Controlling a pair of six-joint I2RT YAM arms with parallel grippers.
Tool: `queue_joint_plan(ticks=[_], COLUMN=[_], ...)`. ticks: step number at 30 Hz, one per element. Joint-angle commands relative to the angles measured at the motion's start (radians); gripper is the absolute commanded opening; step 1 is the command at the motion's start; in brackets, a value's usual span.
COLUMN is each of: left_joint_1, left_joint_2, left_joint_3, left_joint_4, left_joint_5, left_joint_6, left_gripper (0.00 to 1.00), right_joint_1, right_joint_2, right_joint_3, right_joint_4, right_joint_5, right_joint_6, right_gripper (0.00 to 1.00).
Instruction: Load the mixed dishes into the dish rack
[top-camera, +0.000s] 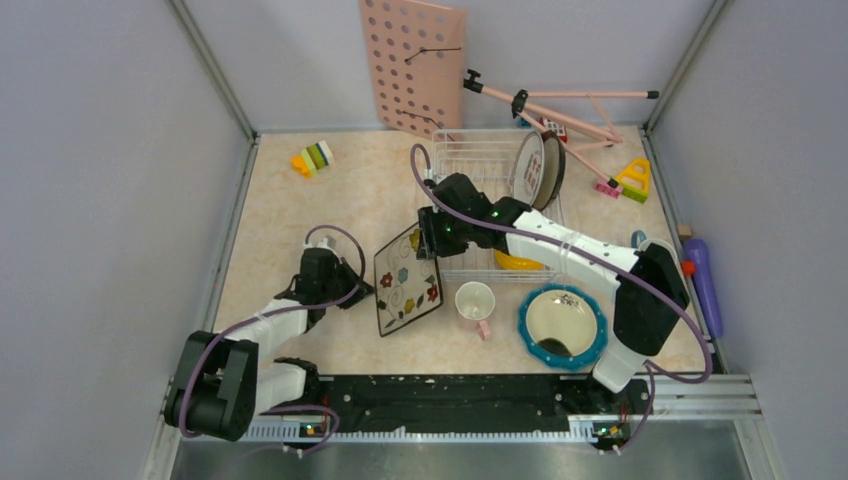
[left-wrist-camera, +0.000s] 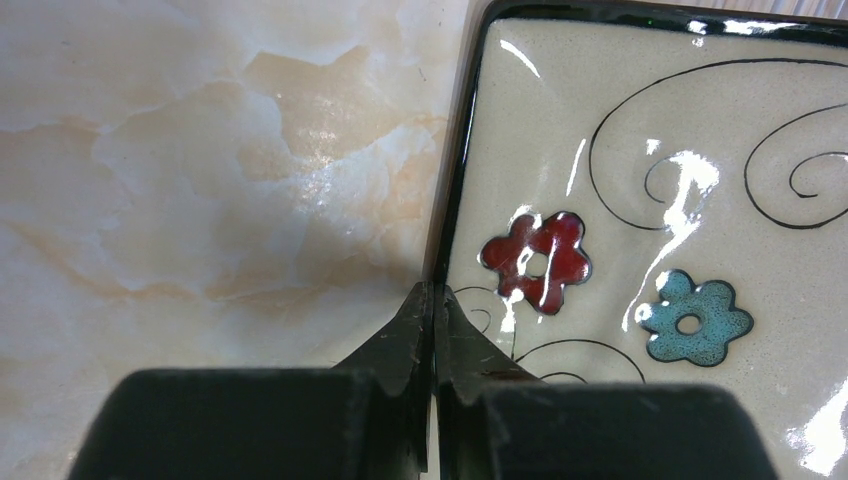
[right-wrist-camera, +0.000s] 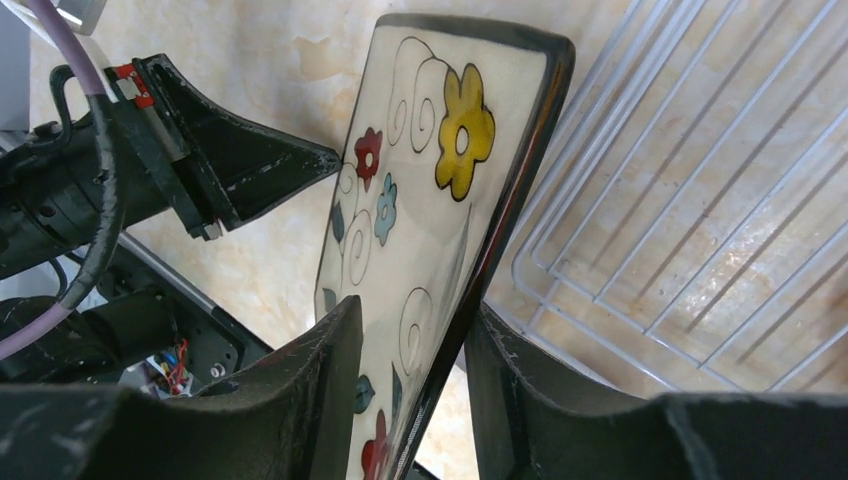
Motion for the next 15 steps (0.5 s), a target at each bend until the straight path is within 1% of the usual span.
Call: queue_joint_plan(ticks=[1,5,9,15], left_joint_1=[-0.006,-0.006,-0.005,-0.005], left_joint_2=[0.009,0.007,0.001,-0.030], left_joint_3=[-0.010,-0.011,-0.006,-0.006], left_joint_4=[-0.016,-0.016,-0.023,-0.047], left_joint_5=[0.012,0.015,0.012,-0.003], left_joint_6=[0.014,0.014,0.014,0.013], left_gripper=[0.04,0.04,0.04,0.04], right_joint_1=[0.016,0.053,0.088,0.123], right_joint_2=[0.031,0.043,0.086,0.128], right_joint_3=[0.020,0.073,0.147,0.206], right_joint_4=[0.075,0.050,0.016,-0.007], right_joint_5=[-0.106,-0.072,-0.061,-0.023], right_joint_6=[0.028,0.021,0.016,0.015], right_gripper=[0.39,0.35,0.34,0.26])
